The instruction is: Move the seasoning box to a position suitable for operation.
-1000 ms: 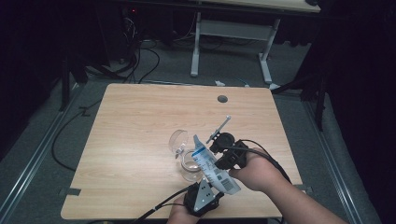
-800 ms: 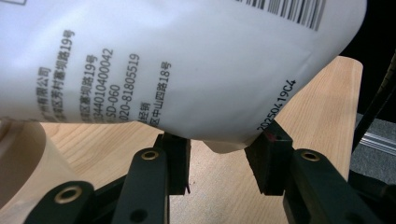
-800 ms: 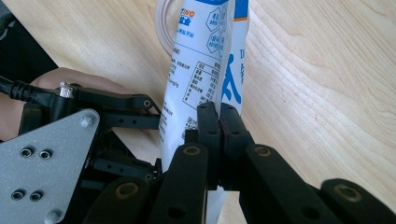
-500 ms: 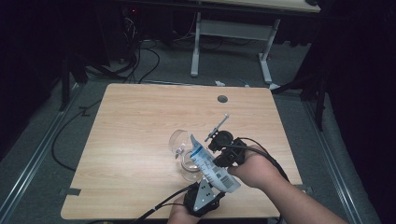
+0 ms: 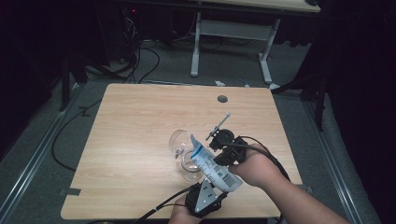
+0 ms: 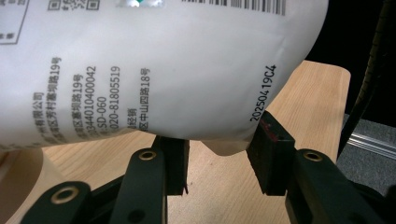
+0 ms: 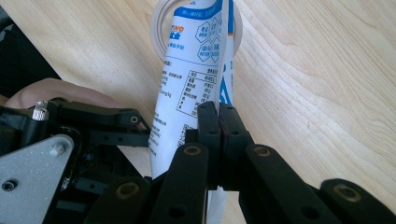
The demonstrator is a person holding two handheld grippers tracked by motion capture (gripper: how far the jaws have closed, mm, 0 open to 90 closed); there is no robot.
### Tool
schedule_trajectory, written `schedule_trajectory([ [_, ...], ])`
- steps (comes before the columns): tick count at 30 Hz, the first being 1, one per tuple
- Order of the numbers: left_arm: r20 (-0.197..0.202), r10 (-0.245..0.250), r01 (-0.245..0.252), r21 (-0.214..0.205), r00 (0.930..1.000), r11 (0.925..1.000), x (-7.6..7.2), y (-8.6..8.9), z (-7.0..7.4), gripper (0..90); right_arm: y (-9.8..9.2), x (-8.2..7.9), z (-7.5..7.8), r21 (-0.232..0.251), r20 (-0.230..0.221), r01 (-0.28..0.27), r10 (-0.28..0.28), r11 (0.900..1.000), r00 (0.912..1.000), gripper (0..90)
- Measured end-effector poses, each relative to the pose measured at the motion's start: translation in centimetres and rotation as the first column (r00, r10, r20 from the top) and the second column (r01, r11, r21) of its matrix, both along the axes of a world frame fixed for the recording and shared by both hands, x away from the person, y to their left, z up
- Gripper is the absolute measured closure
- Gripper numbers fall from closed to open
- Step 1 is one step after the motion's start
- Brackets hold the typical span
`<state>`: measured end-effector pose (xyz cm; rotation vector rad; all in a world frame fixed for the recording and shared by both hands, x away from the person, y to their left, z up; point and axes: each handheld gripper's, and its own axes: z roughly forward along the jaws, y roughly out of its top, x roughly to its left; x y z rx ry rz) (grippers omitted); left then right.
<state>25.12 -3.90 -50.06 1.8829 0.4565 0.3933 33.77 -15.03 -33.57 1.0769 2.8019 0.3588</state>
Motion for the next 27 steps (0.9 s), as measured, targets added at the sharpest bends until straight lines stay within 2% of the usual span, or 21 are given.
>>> schedule_trajectory([
  [7, -0.001, -0.006, 0.006, -0.001, 1.0000, 1.0000, 0.12, -0.22, 0.12, 61.4, 0.23, 0.01, 0.11, 0.005, -0.008, 0.010, -0.010, 0.9999, 0.9999, 90.0],
  [13, 0.002, -0.006, 0.006, -0.005, 1.0000, 1.0000, 0.07, -0.22, 0.19, 61.4, 0.49, 0.02, 0.19, -0.007, -0.013, -0.014, 0.014, 0.9999, 0.9998, 90.0],
  [27, -0.003, 0.003, -0.003, -0.023, 1.0000, 0.9997, 0.37, -0.04, 0.53, 61.4, 0.96, 0.24, 0.52, -0.010, 0.006, -0.034, 0.034, 0.9994, 0.9994, 90.0],
])
